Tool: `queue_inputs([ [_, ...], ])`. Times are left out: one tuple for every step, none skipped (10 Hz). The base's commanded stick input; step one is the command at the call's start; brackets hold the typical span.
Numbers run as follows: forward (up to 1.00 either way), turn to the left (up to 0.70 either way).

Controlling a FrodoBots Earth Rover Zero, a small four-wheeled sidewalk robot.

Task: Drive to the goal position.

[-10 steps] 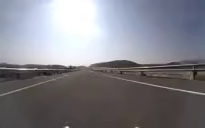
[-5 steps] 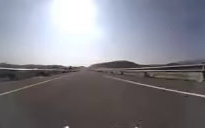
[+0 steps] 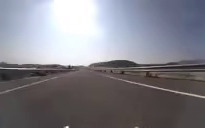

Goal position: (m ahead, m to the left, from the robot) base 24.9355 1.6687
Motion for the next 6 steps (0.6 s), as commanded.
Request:
queue_inputs([
  [1.0,0.0],
  [1.0,0.0],
  [1.0,0.0],
  [1.0,0.0],
  [1.0,0.0],
  [1.0,0.0],
])
